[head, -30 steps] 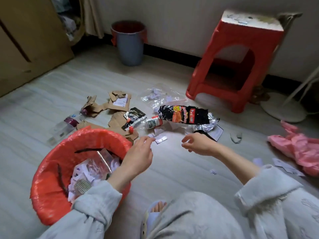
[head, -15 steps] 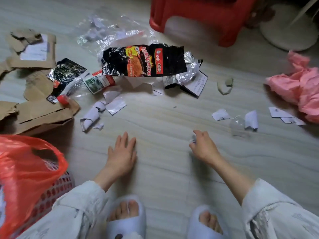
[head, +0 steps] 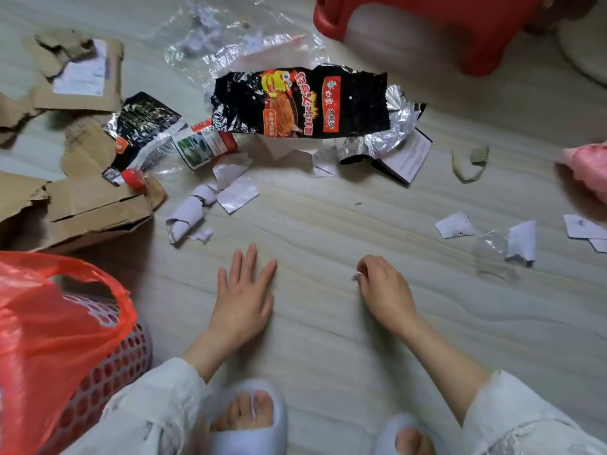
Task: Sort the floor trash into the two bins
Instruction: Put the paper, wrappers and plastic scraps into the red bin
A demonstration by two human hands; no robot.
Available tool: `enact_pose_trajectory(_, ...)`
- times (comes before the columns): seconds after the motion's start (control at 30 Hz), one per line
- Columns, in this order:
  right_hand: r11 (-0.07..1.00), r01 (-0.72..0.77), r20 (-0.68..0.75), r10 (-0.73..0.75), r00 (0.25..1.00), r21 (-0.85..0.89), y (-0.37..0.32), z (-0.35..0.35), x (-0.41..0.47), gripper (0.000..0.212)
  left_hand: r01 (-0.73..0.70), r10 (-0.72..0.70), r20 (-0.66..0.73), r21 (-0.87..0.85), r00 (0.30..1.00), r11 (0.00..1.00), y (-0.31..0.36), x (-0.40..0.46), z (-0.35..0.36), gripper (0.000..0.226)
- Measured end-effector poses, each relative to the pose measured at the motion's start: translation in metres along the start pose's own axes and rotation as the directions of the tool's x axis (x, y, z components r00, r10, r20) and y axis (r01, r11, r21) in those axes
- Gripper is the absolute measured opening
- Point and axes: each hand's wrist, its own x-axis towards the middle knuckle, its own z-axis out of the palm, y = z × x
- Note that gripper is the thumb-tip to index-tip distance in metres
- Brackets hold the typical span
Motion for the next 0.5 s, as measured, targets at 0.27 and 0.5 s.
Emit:
enact_pose_trajectory(0.27, 0.932, 0.363, -0.162, -0.362, 0.918, -0.027, -0.058, 0.001, 0.029, 0.012, 0.393, -0.428, -0.154, -0.215, 0.89, 0.894, -0.038, 0.069, -0.059, 0.088)
enact_pose_trajectory(0.5, 0.83, 0.555, -0.147, -0.556, 0.818, -0.049, -0.12, -0.012, 0.081, 0.017, 0.356, -0.384, -0.152, -0.185, 0.911, 0.916, -0.043, 0.052, -0.045, 0.084)
